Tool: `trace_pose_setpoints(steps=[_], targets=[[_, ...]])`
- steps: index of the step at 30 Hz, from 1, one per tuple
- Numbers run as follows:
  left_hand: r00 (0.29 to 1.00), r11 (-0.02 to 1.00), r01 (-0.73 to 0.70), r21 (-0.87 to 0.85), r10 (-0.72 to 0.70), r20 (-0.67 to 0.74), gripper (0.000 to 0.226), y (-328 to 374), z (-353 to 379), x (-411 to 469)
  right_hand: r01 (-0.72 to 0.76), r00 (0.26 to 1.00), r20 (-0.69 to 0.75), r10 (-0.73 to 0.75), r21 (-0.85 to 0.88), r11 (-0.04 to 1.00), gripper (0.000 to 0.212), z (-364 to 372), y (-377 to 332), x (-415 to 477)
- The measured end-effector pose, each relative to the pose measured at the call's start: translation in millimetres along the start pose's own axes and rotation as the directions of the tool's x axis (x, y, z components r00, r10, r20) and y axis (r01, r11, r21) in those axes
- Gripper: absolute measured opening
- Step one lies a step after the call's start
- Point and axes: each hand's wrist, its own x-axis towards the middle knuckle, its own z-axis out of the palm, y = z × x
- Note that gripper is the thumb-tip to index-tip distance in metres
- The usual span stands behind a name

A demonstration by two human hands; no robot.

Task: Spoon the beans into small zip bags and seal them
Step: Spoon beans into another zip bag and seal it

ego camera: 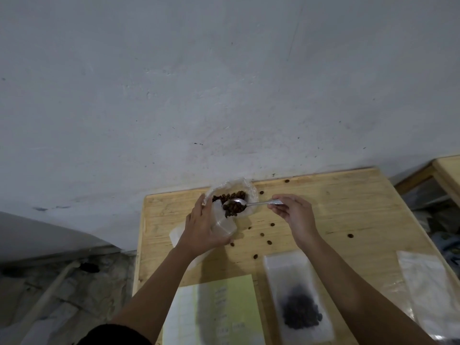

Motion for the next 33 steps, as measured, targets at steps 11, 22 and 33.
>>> trace_pose_setpoints(steps=[11, 22, 33], targets=[[1.000, 1.000, -0.018, -0.015, 0.018, 0.006, 0.125, 2.9, 2.5, -2.5, 0.222, 0.971, 0.125, -0.203, -0.158, 0.962, 0.024, -3.5, -2.1, -11.0], [0.998, 0.998, -0.066, 0.018, 0.066, 0.004, 0.123, 0.7, 4.1, -7.9, 0.280, 0.955, 0.025, -0.297, -0.415, 0.866, 0.017, 12.3, 31.4, 5.8], [0.999, 0.999, -0.048, 0.014, 0.048, -0.004, 0.121, -4.1, 6.0, -11.1, -0.288, 0.933, -0.168, 0.317, 0.176, 0.941, 0.019, 33.1, 41.9, 19.0]])
